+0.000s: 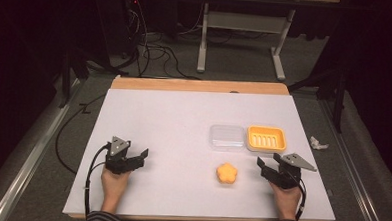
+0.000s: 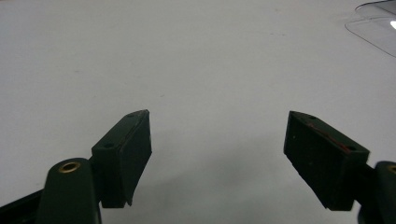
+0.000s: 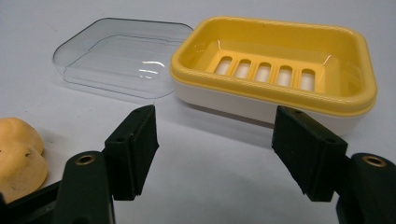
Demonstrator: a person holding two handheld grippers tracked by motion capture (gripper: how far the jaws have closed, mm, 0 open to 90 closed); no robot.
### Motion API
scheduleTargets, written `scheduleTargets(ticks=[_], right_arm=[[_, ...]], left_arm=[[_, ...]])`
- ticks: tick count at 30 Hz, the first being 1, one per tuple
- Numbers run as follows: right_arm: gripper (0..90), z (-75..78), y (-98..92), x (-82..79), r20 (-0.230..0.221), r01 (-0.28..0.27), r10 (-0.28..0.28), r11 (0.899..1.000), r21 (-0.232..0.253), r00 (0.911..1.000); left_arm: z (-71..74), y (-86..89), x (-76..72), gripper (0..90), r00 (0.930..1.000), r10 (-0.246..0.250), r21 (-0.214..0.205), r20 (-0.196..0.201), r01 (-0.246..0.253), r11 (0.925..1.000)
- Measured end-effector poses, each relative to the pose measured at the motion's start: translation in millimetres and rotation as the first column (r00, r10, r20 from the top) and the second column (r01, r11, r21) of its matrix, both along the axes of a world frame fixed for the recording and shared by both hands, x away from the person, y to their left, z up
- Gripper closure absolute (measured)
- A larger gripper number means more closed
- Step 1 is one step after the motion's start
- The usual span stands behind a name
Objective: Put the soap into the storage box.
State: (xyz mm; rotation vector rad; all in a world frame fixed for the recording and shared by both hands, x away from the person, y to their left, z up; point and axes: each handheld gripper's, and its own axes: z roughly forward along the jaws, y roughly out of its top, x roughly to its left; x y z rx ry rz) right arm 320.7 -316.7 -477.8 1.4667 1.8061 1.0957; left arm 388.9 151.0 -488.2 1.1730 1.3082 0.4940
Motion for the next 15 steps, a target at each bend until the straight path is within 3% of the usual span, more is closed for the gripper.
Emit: scheduleTargets(ticks=[14, 15], right_arm=[[27.6, 0.2, 1.6, -0.2, 0.002, 0.017, -0.017, 1.000, -0.017, 0.9999], [25.6, 0.3, -0.9, 0.4, -0.001, 0.029, -0.029, 1.000, 0.003, 0.9996]], left_arm=[[0.4, 0.1, 1.2, 24.0, 0.9999, 0.010, -0.019, -0.007, -0.011, 0.9998], [0.4, 0.3, 1.2, 24.1, 0.9999, 0.009, -0.017, -0.008, -0.010, 0.9998]])
